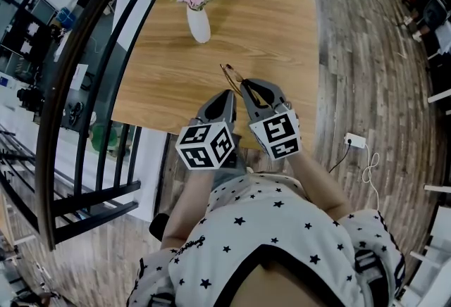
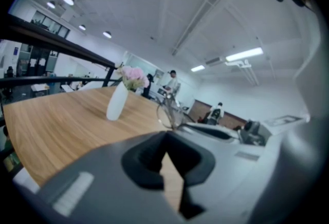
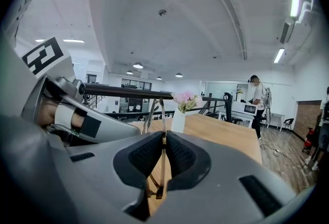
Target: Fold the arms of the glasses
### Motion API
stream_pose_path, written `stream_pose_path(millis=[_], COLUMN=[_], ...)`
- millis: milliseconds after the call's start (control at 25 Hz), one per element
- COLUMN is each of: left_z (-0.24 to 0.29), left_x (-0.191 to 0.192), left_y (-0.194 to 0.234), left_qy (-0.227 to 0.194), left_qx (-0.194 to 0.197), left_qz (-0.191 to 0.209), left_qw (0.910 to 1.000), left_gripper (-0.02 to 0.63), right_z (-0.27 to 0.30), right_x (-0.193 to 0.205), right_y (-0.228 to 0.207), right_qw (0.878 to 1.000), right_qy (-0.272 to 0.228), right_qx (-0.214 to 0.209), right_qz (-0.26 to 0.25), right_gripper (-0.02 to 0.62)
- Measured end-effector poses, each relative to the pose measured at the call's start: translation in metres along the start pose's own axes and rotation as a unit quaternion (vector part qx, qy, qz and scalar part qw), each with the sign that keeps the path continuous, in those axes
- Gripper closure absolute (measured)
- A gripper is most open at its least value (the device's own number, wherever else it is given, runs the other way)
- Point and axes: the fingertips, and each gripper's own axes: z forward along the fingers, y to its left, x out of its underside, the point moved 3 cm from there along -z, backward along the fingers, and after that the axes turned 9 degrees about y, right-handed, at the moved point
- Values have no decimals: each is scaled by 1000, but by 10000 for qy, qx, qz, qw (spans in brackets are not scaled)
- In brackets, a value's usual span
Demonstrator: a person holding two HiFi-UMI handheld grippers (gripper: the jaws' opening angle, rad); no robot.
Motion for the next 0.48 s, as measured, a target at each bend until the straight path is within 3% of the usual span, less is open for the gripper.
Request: stream_pose_path(millis=[480], left_z=[5], left_x=[3], left_y=[31], left_qy=[115], left_qx=[-242], left_qz=[-227], left_qw=[9994], left_gripper=[598], right_z=[36], right_x=[27], right_y=[-12], right_qw=[9956], right_qy=[692], right_qx=[13], right_qz=[-627], right_gripper=[563])
